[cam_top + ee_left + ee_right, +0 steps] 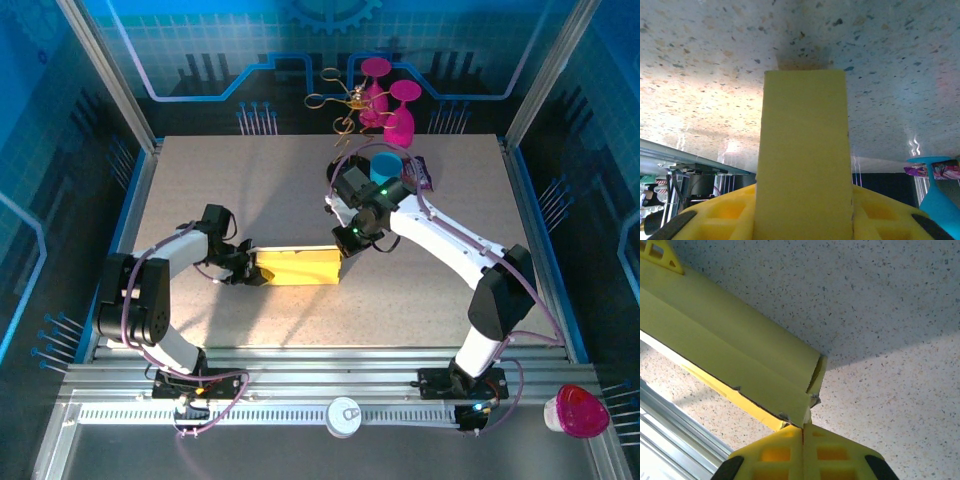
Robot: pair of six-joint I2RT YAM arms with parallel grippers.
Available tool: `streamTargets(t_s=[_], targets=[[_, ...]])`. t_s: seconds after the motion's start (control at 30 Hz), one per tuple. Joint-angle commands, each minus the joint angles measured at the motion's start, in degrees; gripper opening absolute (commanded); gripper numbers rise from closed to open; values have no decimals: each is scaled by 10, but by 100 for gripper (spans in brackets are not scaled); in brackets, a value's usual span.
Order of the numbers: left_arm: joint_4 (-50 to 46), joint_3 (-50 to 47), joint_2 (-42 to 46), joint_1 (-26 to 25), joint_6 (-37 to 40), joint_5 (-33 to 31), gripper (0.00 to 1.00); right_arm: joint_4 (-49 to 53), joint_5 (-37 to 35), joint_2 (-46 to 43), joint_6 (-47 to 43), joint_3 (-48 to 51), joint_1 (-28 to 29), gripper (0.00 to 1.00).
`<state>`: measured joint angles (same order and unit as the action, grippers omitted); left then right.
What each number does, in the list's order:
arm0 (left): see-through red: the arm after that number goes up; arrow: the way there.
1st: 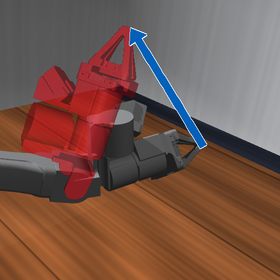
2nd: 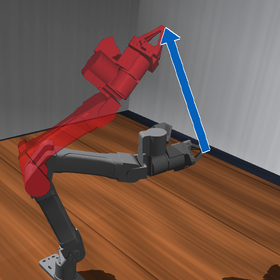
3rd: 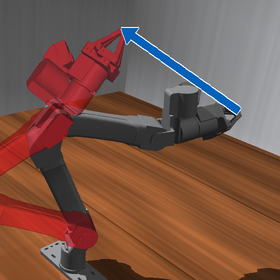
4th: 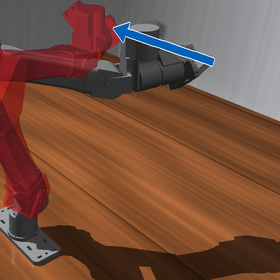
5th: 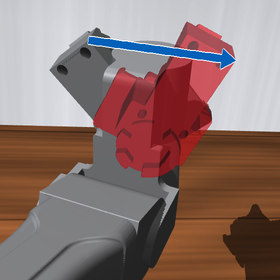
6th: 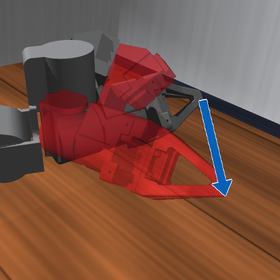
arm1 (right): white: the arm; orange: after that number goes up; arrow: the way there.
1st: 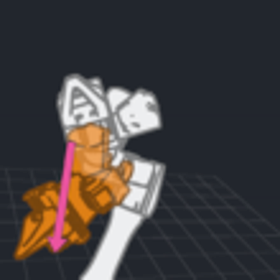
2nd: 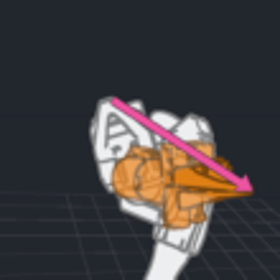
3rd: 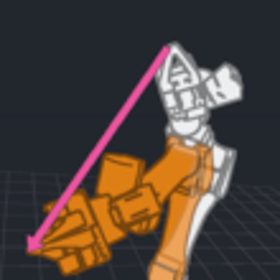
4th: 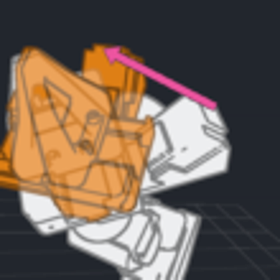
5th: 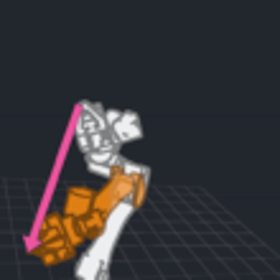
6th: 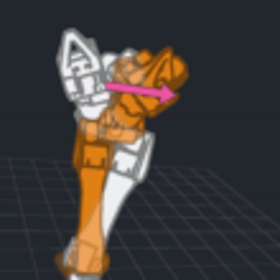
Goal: Fold the paper box
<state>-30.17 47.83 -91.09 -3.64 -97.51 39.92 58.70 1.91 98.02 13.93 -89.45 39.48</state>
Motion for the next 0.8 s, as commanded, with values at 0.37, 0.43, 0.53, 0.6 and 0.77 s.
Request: streamTargets(t_s=[0.37, 0.43, 0.53, 0.6, 0.77], targets=[[20, -22, 3, 7, -17, -6, 17, 4, -40, -12, 145, 11, 24, 0], [21, -23, 5, 7, -19, -6, 17, -4, -33, -13, 160, 18, 25, 0], [22, -23, 4, 7, -19, -5, 17, -9, -21, -11, 184, 21, 26, 0], [22, -24, 4, 7, -19, -5, 17, -9, -22, -12, 200, 20, 26, 0], [23, -26, 4, 7, -19, -5, 17, -12, -19, -12, 232, 22, 25, 0]])
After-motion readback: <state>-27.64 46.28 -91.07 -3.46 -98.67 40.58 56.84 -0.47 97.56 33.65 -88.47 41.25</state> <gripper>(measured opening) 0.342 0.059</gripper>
